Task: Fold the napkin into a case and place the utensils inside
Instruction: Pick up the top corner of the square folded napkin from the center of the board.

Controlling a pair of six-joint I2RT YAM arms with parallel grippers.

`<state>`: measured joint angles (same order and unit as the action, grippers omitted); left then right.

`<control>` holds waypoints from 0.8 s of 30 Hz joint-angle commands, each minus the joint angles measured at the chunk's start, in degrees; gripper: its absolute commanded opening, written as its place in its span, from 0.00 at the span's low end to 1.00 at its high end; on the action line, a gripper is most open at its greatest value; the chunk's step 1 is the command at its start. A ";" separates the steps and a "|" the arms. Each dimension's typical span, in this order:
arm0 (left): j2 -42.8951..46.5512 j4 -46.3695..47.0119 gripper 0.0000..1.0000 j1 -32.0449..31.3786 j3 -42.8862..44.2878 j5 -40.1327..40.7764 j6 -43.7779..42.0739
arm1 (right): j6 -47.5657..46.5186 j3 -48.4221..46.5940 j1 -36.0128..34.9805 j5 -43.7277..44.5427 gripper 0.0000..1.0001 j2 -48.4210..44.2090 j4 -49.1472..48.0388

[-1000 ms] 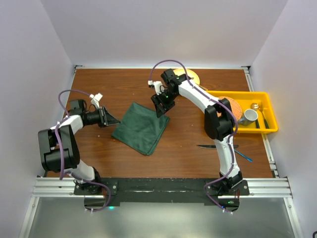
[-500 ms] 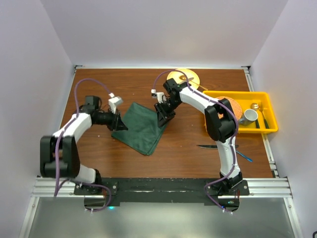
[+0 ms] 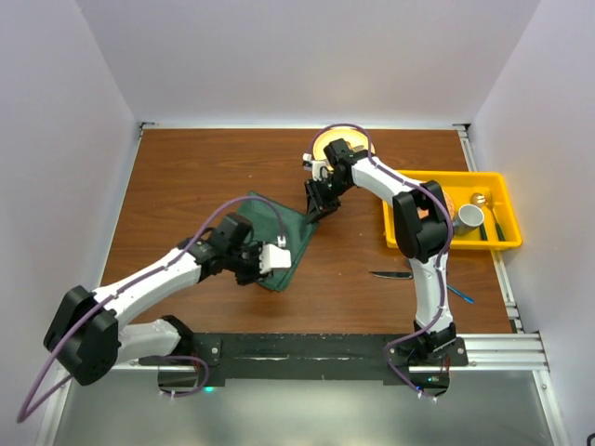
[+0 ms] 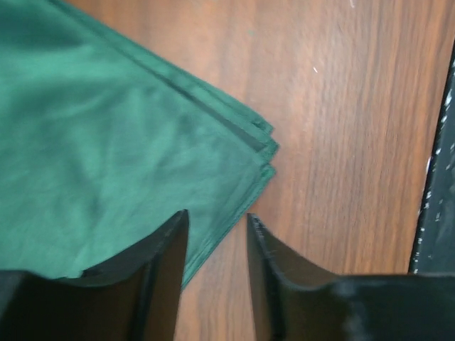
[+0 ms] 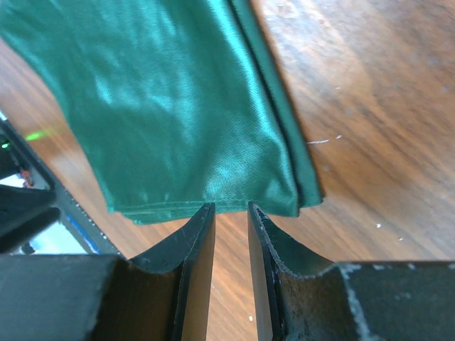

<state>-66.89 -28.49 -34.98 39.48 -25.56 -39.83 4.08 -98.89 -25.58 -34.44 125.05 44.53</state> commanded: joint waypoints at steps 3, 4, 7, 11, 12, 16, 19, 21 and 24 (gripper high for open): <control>-3.94 5.90 0.49 -9.30 -1.86 10.09 -1.74 | 1.02 1.07 -0.52 2.27 0.29 1.24 -2.26; -4.29 6.77 0.49 -10.27 -2.48 11.14 -1.65 | 1.11 1.16 -0.52 2.35 0.29 1.42 -2.35; -5.79 7.66 0.47 -12.56 -2.75 12.81 -1.74 | 0.85 1.51 -0.52 3.23 0.30 1.68 -2.52; -7.81 8.19 0.44 -14.49 -2.48 13.43 -1.39 | 0.67 2.12 -0.35 3.76 0.29 1.95 -2.87; -8.07 8.45 0.43 -14.85 -2.48 13.87 -1.39 | 0.76 2.12 -0.43 3.76 0.30 1.95 -2.96; -9.22 9.42 0.34 -15.73 -2.31 14.66 -0.86 | 0.84 1.95 -0.43 3.50 0.29 2.04 -2.96; -9.83 9.24 0.20 -15.91 -1.61 15.10 -0.60 | 0.76 1.86 -0.35 3.06 0.30 1.95 -2.61; -9.92 8.81 0.12 -15.91 -1.17 15.02 -0.51 | 0.67 1.77 -0.34 2.71 0.31 1.77 -2.44; -9.57 7.93 0.02 -15.91 0.24 14.67 -0.51 | 0.93 1.60 -0.34 1.74 0.32 1.42 -2.35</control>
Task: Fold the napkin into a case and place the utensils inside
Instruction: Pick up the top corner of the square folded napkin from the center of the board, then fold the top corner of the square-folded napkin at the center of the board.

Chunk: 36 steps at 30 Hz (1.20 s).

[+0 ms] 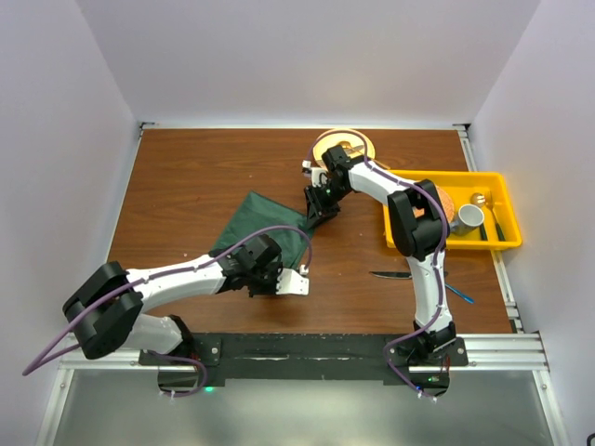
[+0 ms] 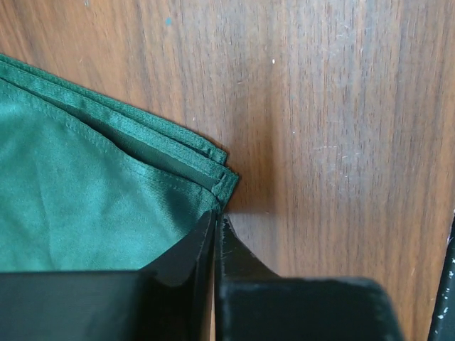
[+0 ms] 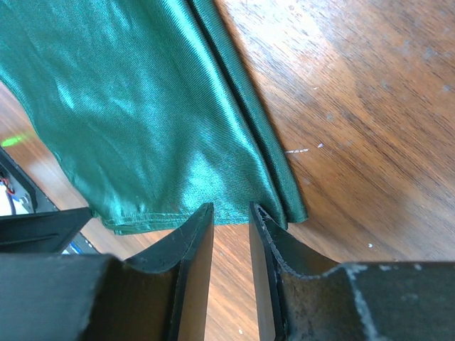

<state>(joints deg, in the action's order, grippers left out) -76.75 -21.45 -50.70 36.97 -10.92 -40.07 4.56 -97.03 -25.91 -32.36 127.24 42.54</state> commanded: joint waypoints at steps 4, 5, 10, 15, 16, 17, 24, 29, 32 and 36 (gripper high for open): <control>1.95 -0.25 0.00 -0.10 4.42 -0.51 0.00 | 0.63 -0.61 -0.02 -1.74 0.34 -1.38 0.26; 2.48 -0.52 0.00 -0.02 4.86 -0.60 -0.09 | 0.80 -0.70 -0.02 -2.26 0.35 -1.82 0.26; 3.28 -2.01 0.00 2.87 7.94 -2.00 -0.70 | 0.98 -1.66 -0.10 -4.38 0.42 -3.57 0.79; 1.08 -3.42 0.00 13.05 12.76 -6.75 -4.48 | 1.60 -3.24 -0.02 -5.61 0.55 -5.68 0.61; -0.58 -3.42 0.00 14.12 13.73 -6.92 -5.36 | 1.60 -3.51 -0.10 -5.70 0.56 -5.95 0.61; -1.46 -3.59 0.00 15.09 14.61 -7.62 -5.80 | 1.68 -3.77 -0.02 -5.61 0.58 -6.21 0.61; -12.00 -2.89 0.00 24.23 24.28 -11.84 -7.03 | 2.47 -3.87 0.07 -4.46 0.92 -7.18 -1.67; -18.78 -2.98 0.00 28.89 31.74 -14.04 -6.60 | 3.87 -4.48 0.60 -3.59 0.94 -6.91 -3.16; -22.38 -2.28 0.00 31.36 34.91 -14.57 -5.54 | 4.32 -2.64 0.86 -3.94 0.93 -8.32 -5.45; -26.60 -1.23 0.00 33.11 37.91 -14.57 -4.66 | 2.83 -2.72 1.04 -7.45 0.84 -8.15 -4.31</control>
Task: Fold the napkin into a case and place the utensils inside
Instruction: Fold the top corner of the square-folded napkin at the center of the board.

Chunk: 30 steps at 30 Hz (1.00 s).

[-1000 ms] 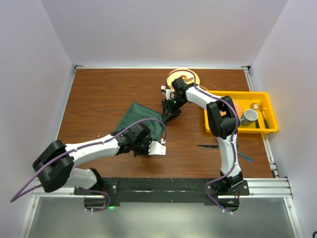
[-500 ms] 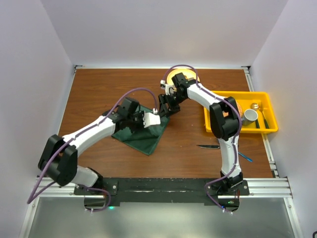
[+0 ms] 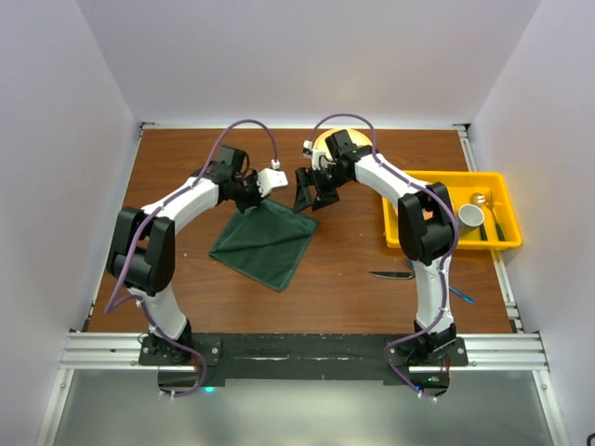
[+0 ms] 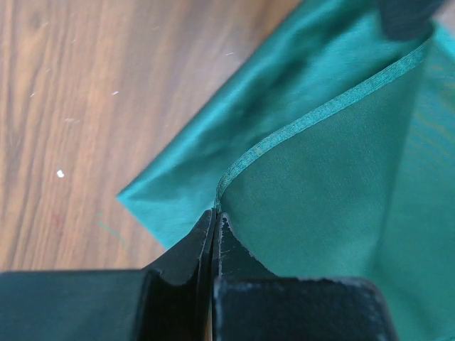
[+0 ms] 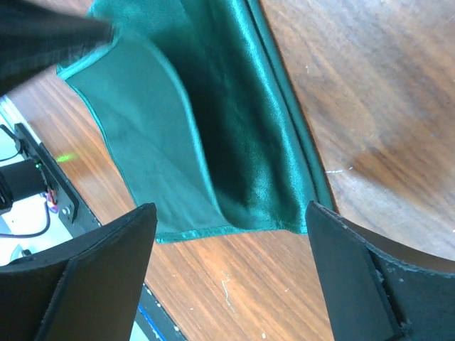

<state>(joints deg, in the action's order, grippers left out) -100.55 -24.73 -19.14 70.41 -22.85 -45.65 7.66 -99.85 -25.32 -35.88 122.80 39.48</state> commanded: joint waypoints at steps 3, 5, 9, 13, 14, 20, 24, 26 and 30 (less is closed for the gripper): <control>-4.82 4.07 0.00 2.52 5.79 -0.45 2.14 | -0.72 0.45 0.36 -4.46 0.76 -4.06 -1.43; -5.44 5.74 0.00 2.96 6.05 0.70 2.84 | -1.07 0.62 0.36 -4.46 0.74 -4.06 -1.52; -7.02 7.24 0.00 3.40 6.75 2.02 3.46 | -1.24 1.24 0.36 -5.34 0.68 -4.06 -1.60; -8.52 7.24 0.00 4.02 7.37 2.55 3.72 | -0.89 1.07 0.45 -5.34 0.68 -4.32 -1.69; -8.78 7.24 0.00 4.37 7.55 2.55 3.81 | -0.89 0.98 0.36 -5.26 0.68 -4.24 -1.78; -10.36 7.16 0.00 4.90 8.34 2.81 4.95 | -1.24 0.80 0.54 -4.64 0.65 -3.80 -1.69; -10.72 7.50 0.00 5.16 8.25 3.51 5.57 | -1.33 0.98 0.45 -4.29 0.62 -3.36 -1.60; -10.80 7.68 0.00 5.42 8.25 3.78 5.74 | -1.33 1.24 0.54 -4.20 0.59 -3.27 -1.69; -11.16 8.21 0.00 5.51 8.34 4.48 6.53 | -1.42 1.68 0.45 -4.20 0.51 -2.66 -1.69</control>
<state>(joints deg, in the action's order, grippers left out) -111.44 -19.27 -14.31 76.40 -19.03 -40.93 6.92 -98.74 -25.06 -39.79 122.48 38.85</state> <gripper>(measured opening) 0.012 0.548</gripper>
